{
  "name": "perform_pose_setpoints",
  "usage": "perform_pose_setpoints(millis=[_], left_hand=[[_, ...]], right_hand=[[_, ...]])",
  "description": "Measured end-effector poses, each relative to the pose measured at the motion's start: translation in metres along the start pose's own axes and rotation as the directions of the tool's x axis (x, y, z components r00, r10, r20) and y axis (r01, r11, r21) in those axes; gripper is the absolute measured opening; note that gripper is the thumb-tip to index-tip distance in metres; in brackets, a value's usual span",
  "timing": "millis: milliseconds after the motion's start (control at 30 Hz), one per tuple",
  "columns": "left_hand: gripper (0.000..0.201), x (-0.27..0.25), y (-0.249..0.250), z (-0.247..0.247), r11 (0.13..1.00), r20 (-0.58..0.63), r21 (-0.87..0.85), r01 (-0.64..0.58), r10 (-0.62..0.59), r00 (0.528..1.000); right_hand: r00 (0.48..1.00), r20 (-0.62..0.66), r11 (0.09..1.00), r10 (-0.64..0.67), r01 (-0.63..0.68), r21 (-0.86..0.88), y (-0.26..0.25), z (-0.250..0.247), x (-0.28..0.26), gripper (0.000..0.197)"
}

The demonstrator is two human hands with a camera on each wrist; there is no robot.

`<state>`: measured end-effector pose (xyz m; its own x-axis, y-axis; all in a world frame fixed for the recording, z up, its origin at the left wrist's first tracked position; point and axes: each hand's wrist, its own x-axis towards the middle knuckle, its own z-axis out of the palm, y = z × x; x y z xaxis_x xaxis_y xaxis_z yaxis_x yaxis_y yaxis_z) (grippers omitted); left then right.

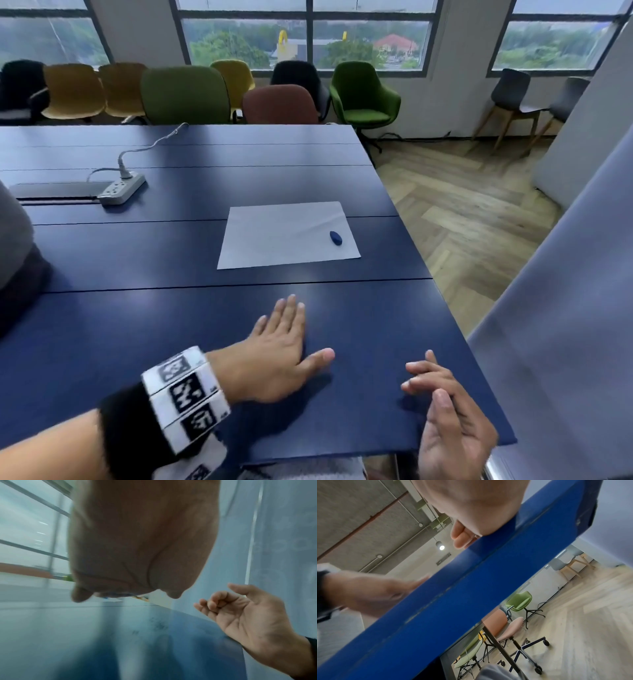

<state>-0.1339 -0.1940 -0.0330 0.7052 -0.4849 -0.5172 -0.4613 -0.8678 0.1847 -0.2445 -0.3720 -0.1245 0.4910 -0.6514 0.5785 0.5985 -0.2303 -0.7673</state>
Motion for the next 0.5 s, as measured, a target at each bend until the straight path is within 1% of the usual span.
perform_pose_setpoints(millis=[33, 67, 100, 133, 167, 233, 267, 300, 333, 367, 400, 433, 467, 500], left_hand=[[0.107, -0.013, -0.013, 0.009, 0.992, -0.006, -0.042, 0.12, -0.12, 0.993], [0.112, -0.02, -0.023, 0.02, 0.971, -0.009, -0.083, 0.225, -0.226, 0.974], [0.112, -0.025, -0.029, 0.032, 0.944, -0.007, -0.115, 0.309, -0.311, 0.95], [0.111, -0.024, -0.03, 0.047, 0.922, -0.028, -0.123, 0.366, -0.372, 0.928], [0.115, -0.022, -0.025, 0.055, 0.905, -0.056, -0.169, 0.391, -0.405, 0.913], [0.129, -0.007, -0.005, 0.063, 0.892, -0.138, -0.266, 0.365, -0.41, 0.902], [0.132, 0.002, 0.008, 0.064, 0.896, -0.133, -0.286, 0.34, -0.389, 0.912], [0.13, 0.013, 0.018, 0.072, 0.936, -0.136, -0.224, 0.271, -0.305, 0.943], [0.119, 0.026, 0.031, 0.081, 0.967, -0.133, -0.165, 0.194, -0.216, 0.967], [0.103, 0.044, 0.045, 0.09, 0.984, -0.211, -0.146, 0.097, -0.127, 0.969], [0.091, 0.059, 0.059, 0.093, 0.993, -0.317, -0.113, -0.015, -0.022, 0.948], [0.081, 0.063, 0.078, 0.088, 0.993, -0.298, -0.088, -0.074, 0.044, 0.953], [0.07, 0.057, 0.095, 0.076, 0.995, -0.179, -0.032, -0.099, 0.092, 0.98], [0.069, 0.052, 0.108, 0.061, 0.984, -0.2, -0.028, -0.175, 0.166, 0.966]], right_hand=[[1.0, 0.004, 1.0, 0.006, -0.006, 0.011, -0.001, 0.001, 0.0, 0.027], [1.0, 0.014, 1.0, 0.013, -0.013, 0.021, -0.002, 0.001, 0.0, 0.028], [1.0, 0.024, 0.999, 0.019, -0.02, 0.03, -0.002, 0.001, -0.001, 0.028], [0.999, 0.026, 0.999, 0.027, -0.028, 0.03, -0.003, 0.001, -0.001, 0.028], [0.999, 0.025, 0.999, 0.031, -0.032, 0.029, -0.003, 0.001, 0.0, 0.028], [0.999, 0.03, 0.998, 0.033, -0.034, 0.045, -0.006, 0.001, 0.0, 0.029], [0.999, 0.031, 0.998, 0.024, -0.026, 0.056, -0.007, 0.001, 0.001, 0.029], [0.999, 0.029, 0.998, 0.014, -0.016, 0.058, -0.008, 0.001, 0.001, 0.03], [1.0, 0.026, 0.998, 0.009, -0.01, 0.056, -0.009, 0.003, 0.0, 0.03], [1.0, 0.017, 0.999, 0.003, -0.004, 0.052, -0.008, 0.003, -0.001, 0.03], [1.0, 0.009, 0.999, -0.009, 0.009, 0.036, -0.003, 0.0, -0.001, 0.032], [0.999, 0.024, 1.0, -0.03, 0.029, 0.009, 0.004, -0.006, 0.0, 0.034], [0.996, 0.075, 0.998, -0.053, 0.055, -0.023, 0.009, -0.013, 0.004, 0.038], [0.988, 0.143, 0.997, -0.055, 0.061, -0.038, 0.011, -0.021, 0.008, 0.04]])
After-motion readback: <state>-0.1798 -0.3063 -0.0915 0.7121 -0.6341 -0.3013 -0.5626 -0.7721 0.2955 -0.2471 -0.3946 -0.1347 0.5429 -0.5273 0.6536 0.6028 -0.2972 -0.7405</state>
